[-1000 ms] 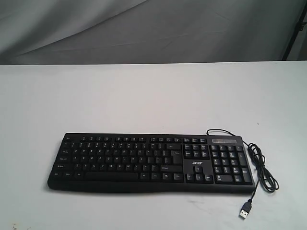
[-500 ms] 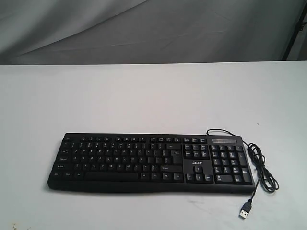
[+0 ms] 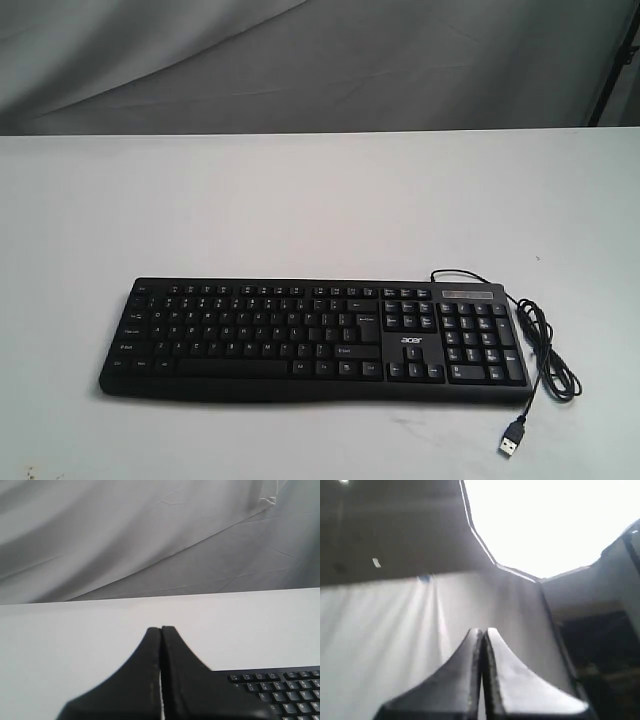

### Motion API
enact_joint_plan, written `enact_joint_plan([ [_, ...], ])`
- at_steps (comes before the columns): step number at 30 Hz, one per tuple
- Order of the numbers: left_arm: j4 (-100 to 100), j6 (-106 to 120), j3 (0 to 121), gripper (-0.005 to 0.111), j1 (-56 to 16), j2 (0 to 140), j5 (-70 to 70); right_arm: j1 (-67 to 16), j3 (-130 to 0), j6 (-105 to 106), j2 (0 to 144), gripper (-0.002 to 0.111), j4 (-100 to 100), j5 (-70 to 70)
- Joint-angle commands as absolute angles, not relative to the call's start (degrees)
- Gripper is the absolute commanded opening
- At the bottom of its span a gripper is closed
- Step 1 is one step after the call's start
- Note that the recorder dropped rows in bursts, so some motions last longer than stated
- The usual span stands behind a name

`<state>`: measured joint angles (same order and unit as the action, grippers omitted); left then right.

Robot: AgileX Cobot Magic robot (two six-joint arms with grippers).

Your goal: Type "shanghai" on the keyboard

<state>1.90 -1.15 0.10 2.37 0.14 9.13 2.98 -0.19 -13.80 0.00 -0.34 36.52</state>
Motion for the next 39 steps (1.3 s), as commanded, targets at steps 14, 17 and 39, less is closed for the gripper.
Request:
enact_joint_plan([
  [14, 1.90, -1.31, 0.00, 0.000, 2.00, 0.00, 8.79, 3.39, -50.32, -31.14, 41.99, 0.000, 39.87, 0.00],
  [17, 1.90, -1.31, 0.00, 0.000, 2.00, 0.00, 8.79, 3.39, -61.31, -26.54, 50.61, 0.000, 46.71, -18.43],
  [39, 1.90, -1.31, 0.00, 0.000, 2.00, 0.00, 8.79, -12.90, -94.77, 45.90, 90.19, 0.000, -23.02, -60.36],
])
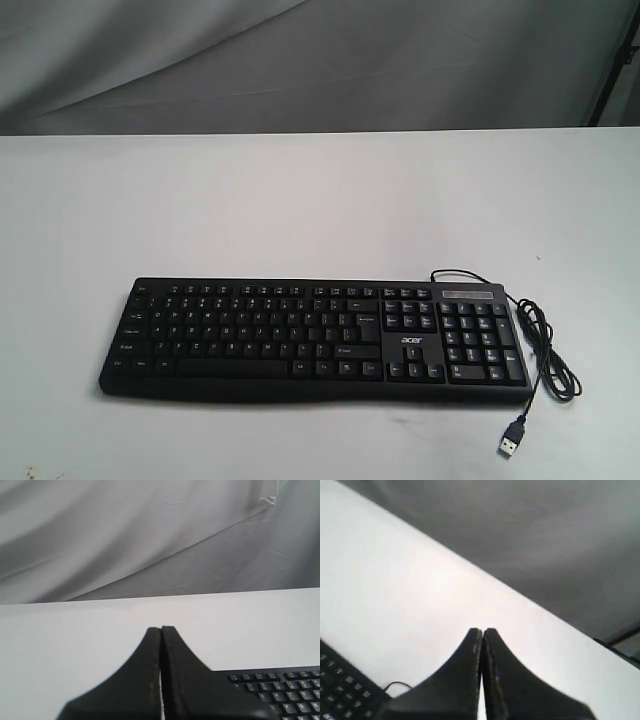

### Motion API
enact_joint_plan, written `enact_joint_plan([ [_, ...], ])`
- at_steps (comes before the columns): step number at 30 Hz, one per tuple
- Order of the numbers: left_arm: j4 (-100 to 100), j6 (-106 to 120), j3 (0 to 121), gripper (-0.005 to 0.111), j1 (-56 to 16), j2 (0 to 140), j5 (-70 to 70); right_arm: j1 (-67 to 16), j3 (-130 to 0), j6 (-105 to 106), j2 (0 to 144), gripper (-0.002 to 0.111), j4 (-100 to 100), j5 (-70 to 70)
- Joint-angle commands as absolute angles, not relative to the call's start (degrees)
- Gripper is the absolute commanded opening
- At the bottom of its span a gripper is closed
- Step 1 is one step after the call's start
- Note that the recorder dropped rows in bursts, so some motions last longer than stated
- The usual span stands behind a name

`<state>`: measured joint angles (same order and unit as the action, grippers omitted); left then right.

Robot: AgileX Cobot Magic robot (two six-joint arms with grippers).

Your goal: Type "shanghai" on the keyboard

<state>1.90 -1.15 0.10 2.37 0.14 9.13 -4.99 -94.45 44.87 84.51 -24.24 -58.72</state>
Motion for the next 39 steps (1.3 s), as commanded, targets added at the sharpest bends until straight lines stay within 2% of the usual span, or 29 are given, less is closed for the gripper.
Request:
enact_joint_plan([
  [1, 1.90, -1.31, 0.00, 0.000, 2.00, 0.00, 8.79, -15.82, -94.77, 45.90, 92.09, 0.000, -22.63, -60.24],
  [10, 1.90, -1.31, 0.00, 0.000, 2.00, 0.00, 8.79, -37.89, -94.77, 46.55, 110.25, 0.000, -21.43, -46.15],
  [18, 1.90, -1.31, 0.00, 0.000, 2.00, 0.00, 8.79, -51.60, -94.77, 49.75, 122.55, 0.000, -21.29, -35.91],
  [21, 1.90, -1.31, 0.00, 0.000, 2.00, 0.00, 8.79, -53.39, -95.66, 49.49, 124.70, 0.000, -21.62, -33.41],
  [29, 1.90, -1.31, 0.00, 0.000, 2.00, 0.00, 8.79, -54.85, -109.05, 45.51, 132.61, 0.000, -23.74, -42.99],
  [39, 1.90, -1.31, 0.00, 0.000, 2.00, 0.00, 8.79, -56.21, -109.78, 44.53, 134.37, 0.000, -22.44, -45.33],
])
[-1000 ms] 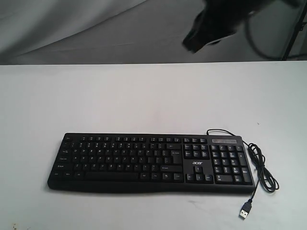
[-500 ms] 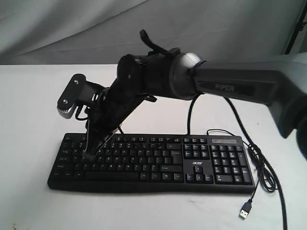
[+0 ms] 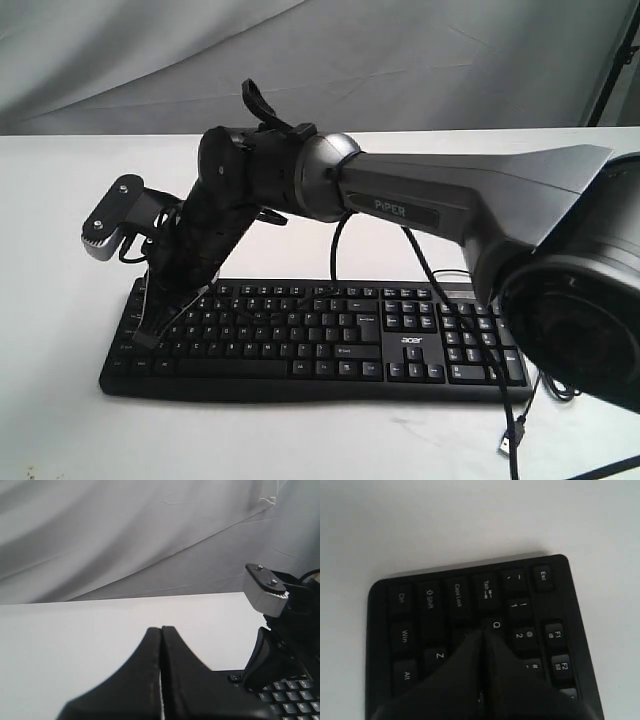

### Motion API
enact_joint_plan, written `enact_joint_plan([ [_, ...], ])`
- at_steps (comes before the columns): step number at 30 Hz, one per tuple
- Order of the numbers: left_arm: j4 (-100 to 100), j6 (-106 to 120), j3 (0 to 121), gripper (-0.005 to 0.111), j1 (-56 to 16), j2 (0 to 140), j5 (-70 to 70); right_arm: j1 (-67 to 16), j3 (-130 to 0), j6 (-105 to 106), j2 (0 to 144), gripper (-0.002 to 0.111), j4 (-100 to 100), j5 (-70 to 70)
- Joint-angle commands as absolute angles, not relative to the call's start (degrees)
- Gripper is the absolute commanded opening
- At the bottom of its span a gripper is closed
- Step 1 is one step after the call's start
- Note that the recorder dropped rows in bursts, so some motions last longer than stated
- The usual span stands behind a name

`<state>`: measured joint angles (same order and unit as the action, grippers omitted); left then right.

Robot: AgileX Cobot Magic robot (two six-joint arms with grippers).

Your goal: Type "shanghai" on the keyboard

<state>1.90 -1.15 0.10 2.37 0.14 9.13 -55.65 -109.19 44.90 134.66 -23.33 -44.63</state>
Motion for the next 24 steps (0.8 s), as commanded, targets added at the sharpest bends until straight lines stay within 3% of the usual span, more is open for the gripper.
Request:
enact_joint_plan([
  [1, 1.90, -1.31, 0.00, 0.000, 2.00, 0.00, 8.79, -56.50, -109.78, 44.19, 134.37, 0.000, -22.13, -45.63],
  [24, 1.90, -1.31, 0.00, 0.000, 2.00, 0.00, 8.79, -56.64, -105.73, 43.56, 135.38, 0.000, -21.99, -41.18],
])
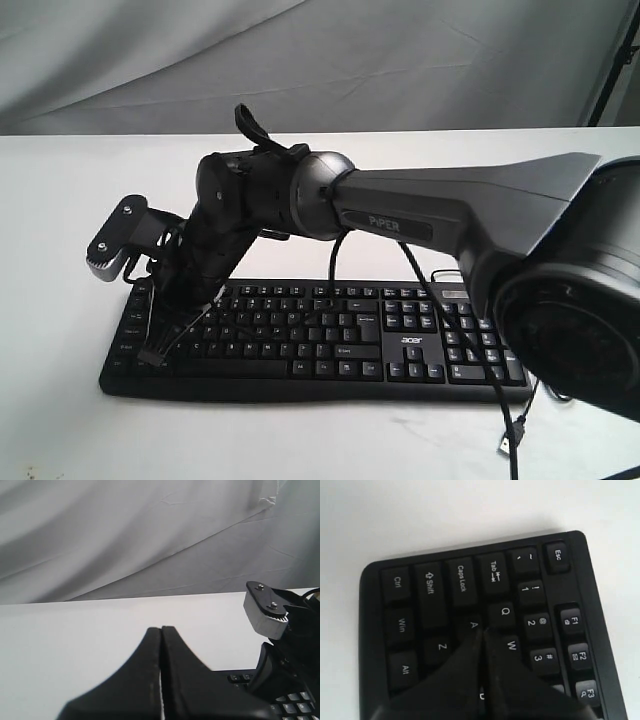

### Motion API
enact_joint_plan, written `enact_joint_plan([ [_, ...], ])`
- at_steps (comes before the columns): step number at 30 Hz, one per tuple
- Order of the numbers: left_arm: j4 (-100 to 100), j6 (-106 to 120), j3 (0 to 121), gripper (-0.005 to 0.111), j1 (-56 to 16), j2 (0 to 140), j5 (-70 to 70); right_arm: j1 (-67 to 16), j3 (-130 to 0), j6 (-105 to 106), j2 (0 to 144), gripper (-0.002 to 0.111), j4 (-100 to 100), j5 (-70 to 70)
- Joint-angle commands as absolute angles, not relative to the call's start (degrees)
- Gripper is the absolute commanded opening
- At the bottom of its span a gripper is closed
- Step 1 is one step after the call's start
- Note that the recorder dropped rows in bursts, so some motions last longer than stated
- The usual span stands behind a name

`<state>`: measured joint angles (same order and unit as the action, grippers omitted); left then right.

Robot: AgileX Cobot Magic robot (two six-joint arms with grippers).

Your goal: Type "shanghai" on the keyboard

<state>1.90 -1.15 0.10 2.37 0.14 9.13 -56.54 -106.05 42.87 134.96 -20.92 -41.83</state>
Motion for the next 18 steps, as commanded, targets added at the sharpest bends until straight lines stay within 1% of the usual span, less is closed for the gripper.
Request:
enact_joint_plan([
  [1, 1.90, -1.31, 0.00, 0.000, 2.00, 0.00, 8.79, -56.64, -105.73, 43.65, 135.48, 0.000, -22.14, -41.18],
  [18, 1.90, -1.31, 0.00, 0.000, 2.00, 0.00, 8.79, -56.64, -105.65, 43.89, 136.89, 0.000, -22.69, -42.42],
])
